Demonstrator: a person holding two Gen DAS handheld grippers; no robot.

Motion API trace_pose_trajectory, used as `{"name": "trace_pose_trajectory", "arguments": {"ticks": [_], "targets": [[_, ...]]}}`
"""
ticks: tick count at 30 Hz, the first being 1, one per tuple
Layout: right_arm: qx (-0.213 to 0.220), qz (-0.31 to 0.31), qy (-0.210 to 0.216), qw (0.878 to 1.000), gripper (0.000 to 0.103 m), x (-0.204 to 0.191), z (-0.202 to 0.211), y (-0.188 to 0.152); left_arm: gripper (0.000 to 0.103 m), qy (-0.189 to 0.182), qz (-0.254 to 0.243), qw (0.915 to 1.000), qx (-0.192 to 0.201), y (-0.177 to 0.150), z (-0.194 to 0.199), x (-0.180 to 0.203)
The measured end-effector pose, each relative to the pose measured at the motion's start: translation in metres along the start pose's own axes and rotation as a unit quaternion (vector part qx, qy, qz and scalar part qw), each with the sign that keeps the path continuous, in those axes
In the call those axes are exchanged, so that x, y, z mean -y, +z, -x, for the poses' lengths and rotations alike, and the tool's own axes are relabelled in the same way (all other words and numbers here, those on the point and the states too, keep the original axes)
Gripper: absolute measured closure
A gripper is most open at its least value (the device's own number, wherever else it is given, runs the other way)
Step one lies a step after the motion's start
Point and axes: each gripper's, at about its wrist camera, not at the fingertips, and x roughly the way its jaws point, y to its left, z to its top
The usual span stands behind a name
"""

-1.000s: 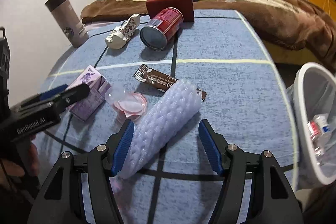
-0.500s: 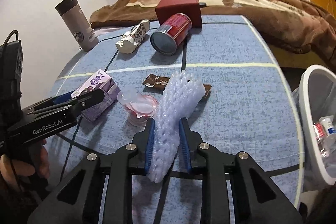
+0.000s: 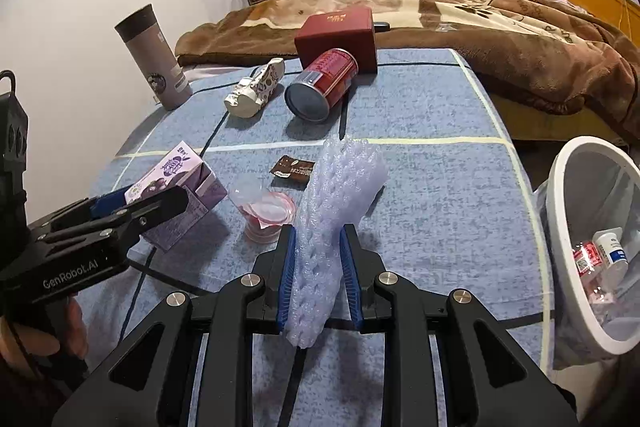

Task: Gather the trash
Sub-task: 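Carry the foam sleeve and milk carton over the bin and open both tools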

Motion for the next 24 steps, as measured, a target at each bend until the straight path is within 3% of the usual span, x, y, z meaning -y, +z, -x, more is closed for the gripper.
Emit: {"name": "trace_pose_trajectory", "arguments": {"ticks": [13,24], "targets": [[0.041,0.000,-0.007,0.999,0.080,0.026,0.041,0.000,0.035,-0.023,-0.017,0.9991,0.032,0.002,0.032,0.047],[0.057,-0.025,-0.026,0.998,0.080,0.075,0.068,-0.001,0.035,-0.059,-0.059,0.9958,0.036,0.008,0.027,0.121]]}}
